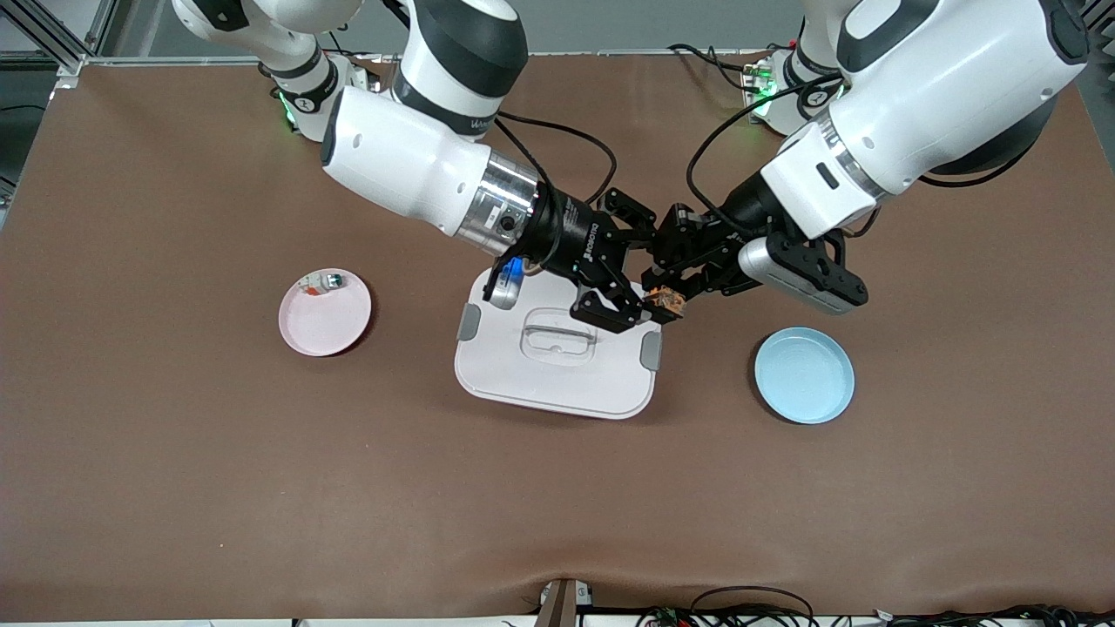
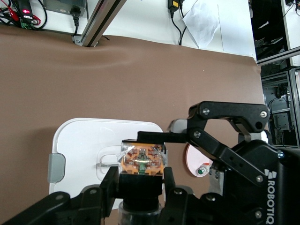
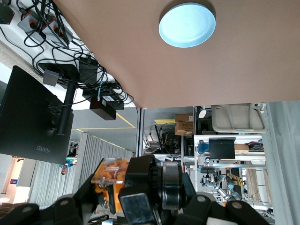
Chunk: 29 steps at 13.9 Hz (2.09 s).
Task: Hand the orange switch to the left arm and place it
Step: 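Open the right gripper and withdraw while the left gripper carries the switch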
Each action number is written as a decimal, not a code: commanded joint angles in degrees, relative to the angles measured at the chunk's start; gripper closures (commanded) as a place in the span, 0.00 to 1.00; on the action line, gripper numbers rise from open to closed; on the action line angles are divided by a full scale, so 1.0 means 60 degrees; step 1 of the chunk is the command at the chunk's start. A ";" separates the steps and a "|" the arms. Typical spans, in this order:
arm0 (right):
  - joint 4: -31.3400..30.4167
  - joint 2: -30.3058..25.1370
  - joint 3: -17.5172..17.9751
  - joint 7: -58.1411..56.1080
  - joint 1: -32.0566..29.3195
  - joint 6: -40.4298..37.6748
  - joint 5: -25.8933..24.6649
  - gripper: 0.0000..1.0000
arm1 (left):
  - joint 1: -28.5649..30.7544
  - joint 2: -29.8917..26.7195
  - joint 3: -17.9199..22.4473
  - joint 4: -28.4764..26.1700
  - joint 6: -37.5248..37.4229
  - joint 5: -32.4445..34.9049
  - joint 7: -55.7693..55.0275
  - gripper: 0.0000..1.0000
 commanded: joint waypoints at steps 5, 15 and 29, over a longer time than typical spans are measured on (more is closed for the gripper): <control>0.0388 0.0149 -0.0082 0.0121 0.0062 0.0092 0.0149 0.00 | -0.0030 0.0073 0.0049 0.0057 -0.0056 0.0022 0.0024 1.00; 0.0388 -0.0012 -0.0141 -0.0829 -0.1092 -0.2613 0.0061 0.00 | 0.0071 0.0132 0.0049 -0.0702 -0.0509 0.1265 0.0537 1.00; 0.0374 -0.0232 -0.0199 -0.7768 -0.2471 -0.7831 -0.3100 0.00 | 0.1346 -0.0161 0.0093 -0.4742 -0.0237 0.4914 0.2456 1.00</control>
